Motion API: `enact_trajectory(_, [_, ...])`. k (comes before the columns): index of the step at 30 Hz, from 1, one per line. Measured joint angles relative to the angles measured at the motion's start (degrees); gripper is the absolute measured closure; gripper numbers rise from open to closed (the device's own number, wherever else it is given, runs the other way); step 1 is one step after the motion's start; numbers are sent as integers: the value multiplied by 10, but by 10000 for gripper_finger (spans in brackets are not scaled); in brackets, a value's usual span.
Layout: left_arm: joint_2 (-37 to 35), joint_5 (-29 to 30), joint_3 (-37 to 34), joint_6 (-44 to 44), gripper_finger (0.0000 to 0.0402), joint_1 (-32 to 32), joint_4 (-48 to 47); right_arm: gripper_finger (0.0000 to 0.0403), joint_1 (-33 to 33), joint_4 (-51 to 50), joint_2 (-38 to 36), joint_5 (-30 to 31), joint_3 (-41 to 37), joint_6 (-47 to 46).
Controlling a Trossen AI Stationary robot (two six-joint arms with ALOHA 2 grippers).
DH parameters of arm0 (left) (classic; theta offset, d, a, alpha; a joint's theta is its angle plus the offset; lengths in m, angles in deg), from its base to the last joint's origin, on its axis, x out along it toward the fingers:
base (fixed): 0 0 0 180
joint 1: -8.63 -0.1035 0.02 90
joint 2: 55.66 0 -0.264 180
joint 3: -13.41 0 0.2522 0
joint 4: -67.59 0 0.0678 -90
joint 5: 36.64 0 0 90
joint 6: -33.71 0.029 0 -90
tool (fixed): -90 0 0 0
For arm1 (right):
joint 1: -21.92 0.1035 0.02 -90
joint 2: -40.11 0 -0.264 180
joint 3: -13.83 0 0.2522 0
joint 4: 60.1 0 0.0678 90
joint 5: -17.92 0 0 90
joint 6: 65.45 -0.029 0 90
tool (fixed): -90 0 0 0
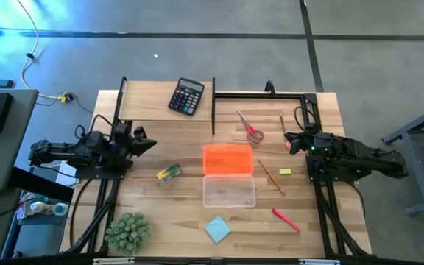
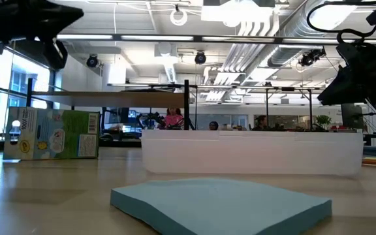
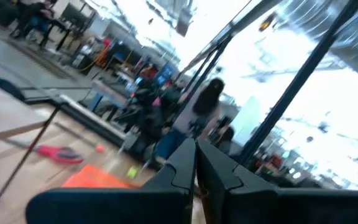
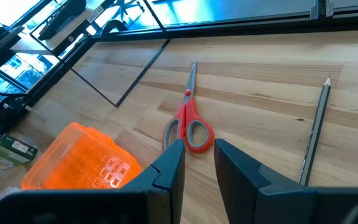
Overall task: Pack school essentials
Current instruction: Put the yellow crayon box into the supply box
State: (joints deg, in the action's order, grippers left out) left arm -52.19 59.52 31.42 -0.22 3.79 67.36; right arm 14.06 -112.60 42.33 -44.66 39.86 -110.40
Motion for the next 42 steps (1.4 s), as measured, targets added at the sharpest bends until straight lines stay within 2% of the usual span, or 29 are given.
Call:
enact_trajectory(10, [48,-8,79,28,396,0,-58,324,0,0,0,0,0,0])
enact_trajectory(18, [131,-7,176,79,396,0,-177,324,0,0,0,0,0,0])
enact_trajectory(26, [212,42,290,91,396,0,-353,324,0,1,0,0,0,-3])
enact_trajectory(31, [255,63,351,91,397,0,-438,324,0,2,0,-21,0,-78])
enact_trajectory(38, [284,83,394,91,397,0,-486,324,0,4,0,-16,0,-119])
enact_trajectory(42, [290,94,408,74,397,0,-516,324,0,4,0,14,0,-121])
